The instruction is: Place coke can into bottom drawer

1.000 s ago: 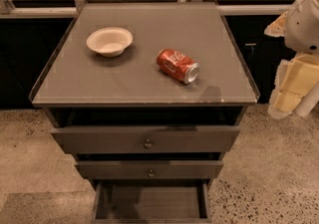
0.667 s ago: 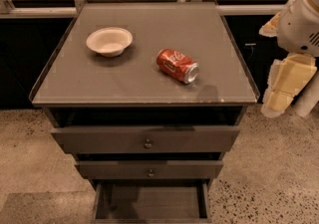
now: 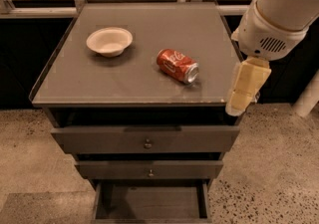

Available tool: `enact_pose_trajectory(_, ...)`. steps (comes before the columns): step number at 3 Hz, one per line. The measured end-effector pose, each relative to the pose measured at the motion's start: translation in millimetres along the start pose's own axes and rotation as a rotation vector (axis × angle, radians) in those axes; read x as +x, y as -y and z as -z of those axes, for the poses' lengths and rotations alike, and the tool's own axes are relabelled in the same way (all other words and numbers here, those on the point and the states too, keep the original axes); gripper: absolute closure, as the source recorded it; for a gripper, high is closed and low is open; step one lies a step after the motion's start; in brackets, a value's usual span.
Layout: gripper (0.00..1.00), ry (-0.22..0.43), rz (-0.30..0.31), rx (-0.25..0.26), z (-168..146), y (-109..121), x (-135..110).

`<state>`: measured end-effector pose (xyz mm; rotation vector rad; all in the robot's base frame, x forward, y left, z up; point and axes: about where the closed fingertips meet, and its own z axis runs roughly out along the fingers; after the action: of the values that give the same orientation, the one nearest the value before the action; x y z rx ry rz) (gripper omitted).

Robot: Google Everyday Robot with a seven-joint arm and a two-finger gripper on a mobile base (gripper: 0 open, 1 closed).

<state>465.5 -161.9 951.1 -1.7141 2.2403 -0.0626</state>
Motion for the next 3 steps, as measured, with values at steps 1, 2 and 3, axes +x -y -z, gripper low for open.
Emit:
enact_pose_trajectory(1,0.00,0.005,-0.014,0.016,1.3,0.0,1.4)
enact_pose_trajectory(2,0.00,0.041,-0.083,0.018,-23.9,24.8,-2.4)
enact_pose_trajectory(3,0.00,0.083,-0.137,-0.017,-59.0,49.3,-17.8)
